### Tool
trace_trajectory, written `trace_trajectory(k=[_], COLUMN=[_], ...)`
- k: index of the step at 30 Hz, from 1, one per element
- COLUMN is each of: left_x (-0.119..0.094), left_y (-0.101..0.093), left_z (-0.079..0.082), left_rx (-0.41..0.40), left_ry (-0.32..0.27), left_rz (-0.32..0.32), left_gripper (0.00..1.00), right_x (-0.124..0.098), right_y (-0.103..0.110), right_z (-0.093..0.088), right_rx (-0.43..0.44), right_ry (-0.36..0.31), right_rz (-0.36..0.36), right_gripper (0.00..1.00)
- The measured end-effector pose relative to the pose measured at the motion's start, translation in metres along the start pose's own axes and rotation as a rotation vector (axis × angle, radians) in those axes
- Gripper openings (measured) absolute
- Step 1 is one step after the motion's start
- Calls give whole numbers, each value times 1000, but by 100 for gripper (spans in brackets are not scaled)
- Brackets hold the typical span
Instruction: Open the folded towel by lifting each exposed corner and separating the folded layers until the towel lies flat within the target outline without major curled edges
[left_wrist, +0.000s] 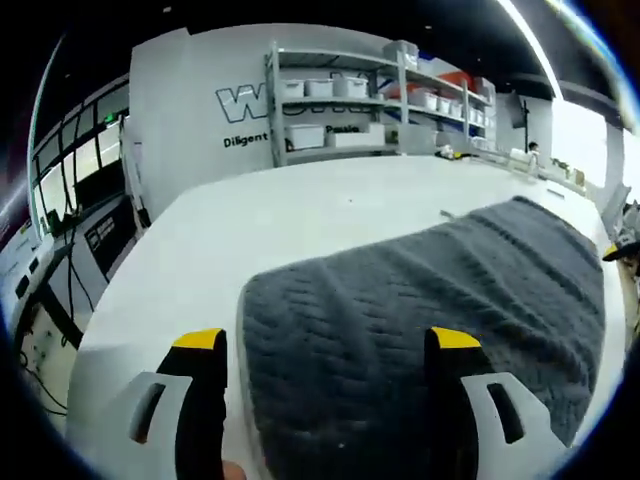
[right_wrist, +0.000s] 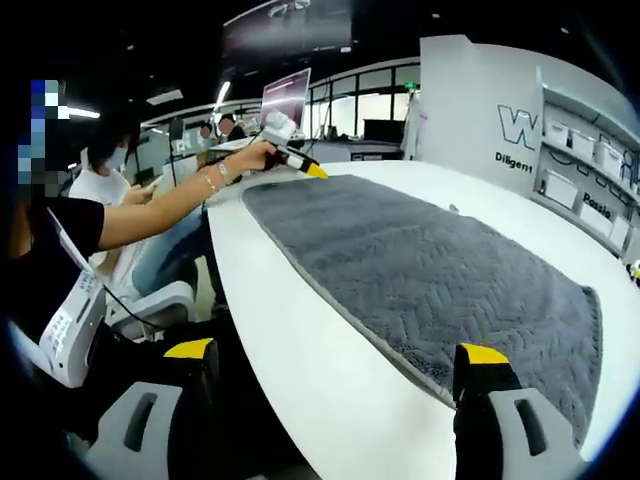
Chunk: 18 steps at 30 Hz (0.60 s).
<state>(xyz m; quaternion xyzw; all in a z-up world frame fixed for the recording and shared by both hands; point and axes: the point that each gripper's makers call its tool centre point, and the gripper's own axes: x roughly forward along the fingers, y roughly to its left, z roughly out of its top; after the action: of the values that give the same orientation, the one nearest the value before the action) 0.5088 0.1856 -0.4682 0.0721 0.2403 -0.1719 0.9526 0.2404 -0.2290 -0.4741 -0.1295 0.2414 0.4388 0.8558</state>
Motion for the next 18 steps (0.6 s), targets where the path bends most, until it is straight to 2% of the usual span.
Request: trace_trajectory(k=[4, 7, 11, 14, 18], left_x=[8, 10, 13, 15, 16], left_y=[24, 32, 34, 35, 41], left_z=[-2, -5, -10, -9, -15], left_rx=[-31, -22, -29, -51, -39], left_ry=[-7, -1, 11, -3, 20], left_rz=[46, 67, 57, 54, 75], left_gripper=[69, 63, 54, 48, 39], right_x=[-3, -3, -4, -4, -5], right_y=[0, 1, 0, 0, 1], right_z=[-1, -3, -7, -8, -7], right_rx=[13, 23, 24, 27, 46], right_ry=[-12, -17, -7, -8, -25], right_rz=[-4, 2, -6, -6, -3], right_gripper=[99, 99, 98, 98, 97])
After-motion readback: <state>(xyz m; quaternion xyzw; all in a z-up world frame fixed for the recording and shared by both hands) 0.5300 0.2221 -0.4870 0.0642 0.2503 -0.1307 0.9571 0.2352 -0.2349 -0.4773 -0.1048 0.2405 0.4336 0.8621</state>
